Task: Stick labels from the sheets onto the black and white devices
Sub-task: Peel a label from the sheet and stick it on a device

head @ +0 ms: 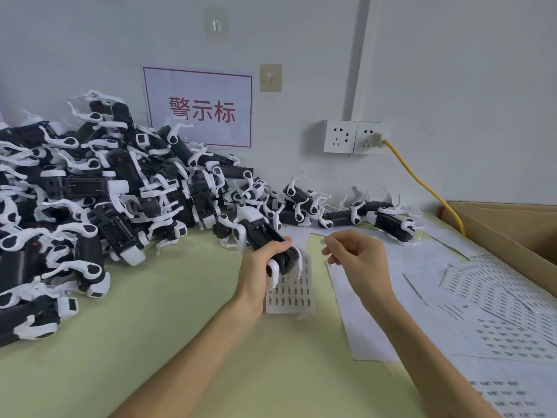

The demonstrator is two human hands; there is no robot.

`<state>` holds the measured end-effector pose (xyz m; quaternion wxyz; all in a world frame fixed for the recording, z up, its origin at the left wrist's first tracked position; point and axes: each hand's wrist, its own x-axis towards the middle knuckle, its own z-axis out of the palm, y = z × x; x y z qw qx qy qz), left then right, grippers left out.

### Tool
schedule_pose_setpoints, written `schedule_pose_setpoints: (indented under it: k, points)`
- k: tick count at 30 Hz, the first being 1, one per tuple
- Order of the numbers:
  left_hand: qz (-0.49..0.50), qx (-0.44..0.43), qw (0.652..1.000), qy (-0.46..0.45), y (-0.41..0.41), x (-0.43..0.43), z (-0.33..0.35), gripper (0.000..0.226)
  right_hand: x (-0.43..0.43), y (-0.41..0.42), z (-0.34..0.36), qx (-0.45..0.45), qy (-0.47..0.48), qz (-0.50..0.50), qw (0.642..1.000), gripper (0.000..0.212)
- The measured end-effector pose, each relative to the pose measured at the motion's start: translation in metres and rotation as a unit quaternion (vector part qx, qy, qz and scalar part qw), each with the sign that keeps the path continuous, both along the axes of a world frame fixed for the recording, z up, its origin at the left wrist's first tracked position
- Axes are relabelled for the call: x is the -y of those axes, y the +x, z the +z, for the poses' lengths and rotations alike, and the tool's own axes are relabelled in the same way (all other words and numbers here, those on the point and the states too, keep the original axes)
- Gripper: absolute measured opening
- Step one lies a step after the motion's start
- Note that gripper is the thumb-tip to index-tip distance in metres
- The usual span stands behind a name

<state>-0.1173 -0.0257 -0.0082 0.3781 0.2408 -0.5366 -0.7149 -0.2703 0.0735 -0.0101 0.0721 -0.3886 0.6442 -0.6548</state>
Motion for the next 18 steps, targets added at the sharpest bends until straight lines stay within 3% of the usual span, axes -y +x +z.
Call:
schedule_pose_setpoints:
  k: [3, 10, 16, 18]
  points:
    - [0.065, -0.045, 0.997, 0.009, 0.002, 0.003, 0.001, 0.013, 0.001, 0.002, 0.000, -0.011, -0.004, 0.001, 1.000, 0.012]
    - [0.111, -0.090, 0.988, -0.062, 0.004, 0.000, 0.005, 0.040, 0.000, 0.003, -0.001, -0.056, 0.003, -0.025, 0.998, 0.013]
    - [-0.099, -0.083, 0.990, -0.046, 0.007, 0.001, 0.008, 0.060, -0.002, 0.010, -0.003, -0.118, -0.045, -0.077, 0.989, 0.034]
    - [-0.126, -0.092, 0.988, -0.023, 0.008, -0.002, 0.008, 0.069, -0.002, 0.011, -0.003, -0.142, -0.048, -0.079, 0.986, 0.042]
